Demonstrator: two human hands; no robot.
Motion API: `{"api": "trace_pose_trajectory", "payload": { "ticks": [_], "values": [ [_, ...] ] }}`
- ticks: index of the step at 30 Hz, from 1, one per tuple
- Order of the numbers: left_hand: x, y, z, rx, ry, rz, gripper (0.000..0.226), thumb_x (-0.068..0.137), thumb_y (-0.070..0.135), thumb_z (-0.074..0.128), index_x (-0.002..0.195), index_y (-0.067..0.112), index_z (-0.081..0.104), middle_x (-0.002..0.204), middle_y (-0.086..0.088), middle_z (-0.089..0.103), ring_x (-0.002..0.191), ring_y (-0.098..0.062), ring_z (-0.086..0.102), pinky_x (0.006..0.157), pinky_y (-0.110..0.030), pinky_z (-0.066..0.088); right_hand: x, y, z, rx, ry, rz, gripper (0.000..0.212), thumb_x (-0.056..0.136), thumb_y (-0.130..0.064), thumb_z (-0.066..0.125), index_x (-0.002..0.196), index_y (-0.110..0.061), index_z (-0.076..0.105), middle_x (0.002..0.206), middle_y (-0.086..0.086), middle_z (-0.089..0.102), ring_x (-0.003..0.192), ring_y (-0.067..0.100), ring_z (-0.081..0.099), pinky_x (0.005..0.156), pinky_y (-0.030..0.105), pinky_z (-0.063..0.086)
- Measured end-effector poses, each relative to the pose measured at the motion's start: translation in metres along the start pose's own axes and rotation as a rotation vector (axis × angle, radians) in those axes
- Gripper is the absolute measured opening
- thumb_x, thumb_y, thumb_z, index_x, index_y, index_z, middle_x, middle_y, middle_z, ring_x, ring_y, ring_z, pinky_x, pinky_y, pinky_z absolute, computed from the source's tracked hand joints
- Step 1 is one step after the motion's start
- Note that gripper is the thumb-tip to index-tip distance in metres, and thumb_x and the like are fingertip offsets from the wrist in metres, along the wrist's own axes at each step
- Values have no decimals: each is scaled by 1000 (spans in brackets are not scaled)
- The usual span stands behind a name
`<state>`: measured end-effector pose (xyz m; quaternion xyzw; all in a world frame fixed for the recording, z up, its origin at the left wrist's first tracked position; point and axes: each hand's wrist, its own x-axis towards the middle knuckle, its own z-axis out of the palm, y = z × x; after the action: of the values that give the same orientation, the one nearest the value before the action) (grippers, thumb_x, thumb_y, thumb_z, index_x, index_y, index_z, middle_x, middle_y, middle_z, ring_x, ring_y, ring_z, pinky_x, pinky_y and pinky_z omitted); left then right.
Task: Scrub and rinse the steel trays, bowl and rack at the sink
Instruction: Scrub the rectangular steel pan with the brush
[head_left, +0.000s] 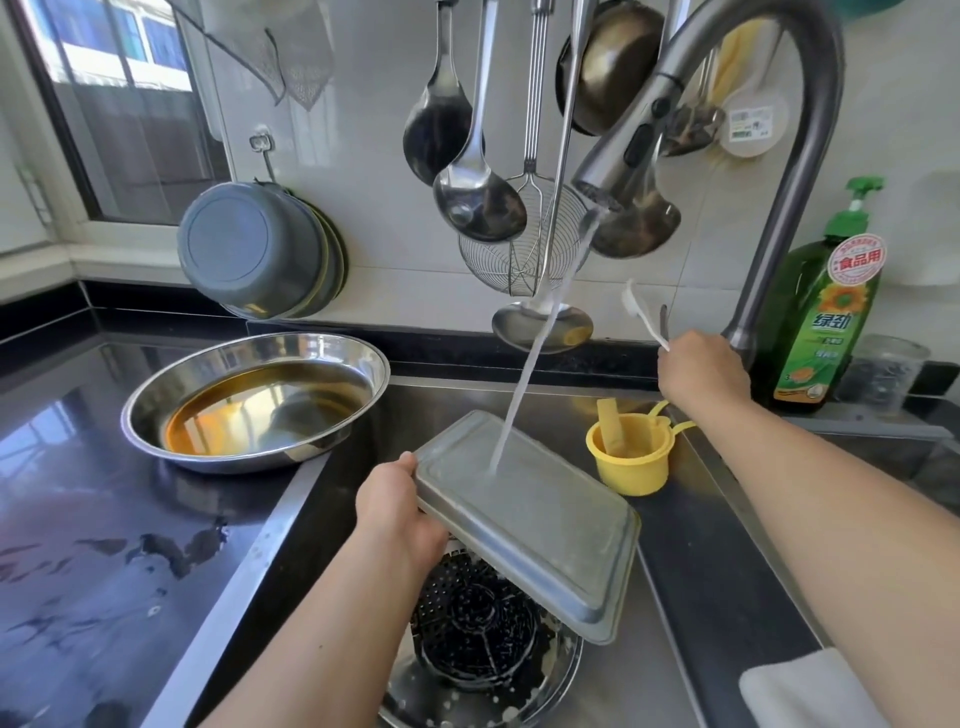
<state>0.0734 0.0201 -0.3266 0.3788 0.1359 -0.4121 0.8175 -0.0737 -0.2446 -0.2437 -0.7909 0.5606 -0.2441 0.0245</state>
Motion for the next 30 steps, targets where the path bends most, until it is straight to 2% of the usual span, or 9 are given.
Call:
{"api": "trace_pose_trajectory", "payload": {
  "ticks": [5, 10, 14, 16, 18, 21, 24, 27, 30],
  "values": [
    [-1, 1, -6, 21, 31, -70, 34, 106, 19, 46, 132, 1, 59, 114, -28, 73, 99, -51, 72, 72, -65, 60, 5, -5, -5, 54, -19, 45, 24, 103, -22, 57, 112, -2, 69, 76, 6, 54, 67, 24, 57, 54, 31, 46],
    [-7, 3, -11, 29, 44, -68, 34, 104, 17, 49, 132, 0, 58, 113, -29, 72, 99, -50, 72, 87, -63, 58, -10, -4, -16, 52, -75, 21, 29, 104, -26, 54, 113, -2, 67, 75, 7, 53, 65, 24, 55, 53, 31, 41],
    [-18, 4, -5, 63, 60, -43, 27, 105, 18, 49, 121, 1, 61, 107, -26, 74, 93, -46, 74, 70, -53, 62, -70, 8, -27, 8, -137, -136, 44, 107, -48, 32, 112, -15, 61, 97, 10, 65, 85, 31, 58, 70, 41, 47],
    [-28, 3, -1, 54, 71, 5, 21, 105, 14, 49, 116, 1, 61, 108, -24, 73, 93, -42, 73, 75, -51, 60, -106, 5, -38, 54, -259, -275, 40, 109, -41, 27, 133, -25, 56, 110, 8, 68, 89, 28, 59, 73, 40, 49],
    [-38, 6, 1, 58, 62, 27, 19, 106, 13, 48, 115, 2, 61, 107, -22, 72, 94, -40, 71, 79, -51, 59, -135, -5, -50, 188, -429, -370, 43, 110, -34, 35, 152, -42, 37, 103, 1, 68, 75, 19, 60, 60, 33, 48],
    [-43, 11, -3, 43, 48, 58, 24, 106, 13, 47, 124, 3, 59, 114, -25, 72, 99, -43, 72, 89, -59, 57, -168, -22, -47, 255, -607, -530, 45, 108, -33, 42, 146, -57, 38, 88, -5, 62, 63, 10, 51, 52, 26, 44],
    [-43, 6, -17, 53, 56, 59, 32, 104, 14, 49, 134, 4, 55, 119, -28, 71, 102, -47, 72, 92, -64, 55, -172, -18, -28, 155, -535, -594, 41, 107, -38, 42, 144, -57, 44, 105, -10, 58, 89, 13, 57, 77, 35, 54],
    [-40, -1, -22, 46, 46, 78, 32, 105, 13, 48, 132, -2, 56, 121, -29, 69, 105, -47, 71, 95, -61, 55, -171, -15, -22, 110, -518, -539, 39, 107, -37, 43, 142, -53, 50, 102, -12, 56, 85, 14, 56, 70, 34, 50],
    [-37, -2, -23, 57, 48, 99, 32, 105, 14, 48, 131, -3, 57, 123, -29, 68, 108, -47, 69, 101, -62, 52, -197, -18, -22, 159, -625, -718, 39, 107, -40, 43, 141, -59, 45, 89, -17, 46, 82, 8, 51, 69, 30, 46]
  ]
}}
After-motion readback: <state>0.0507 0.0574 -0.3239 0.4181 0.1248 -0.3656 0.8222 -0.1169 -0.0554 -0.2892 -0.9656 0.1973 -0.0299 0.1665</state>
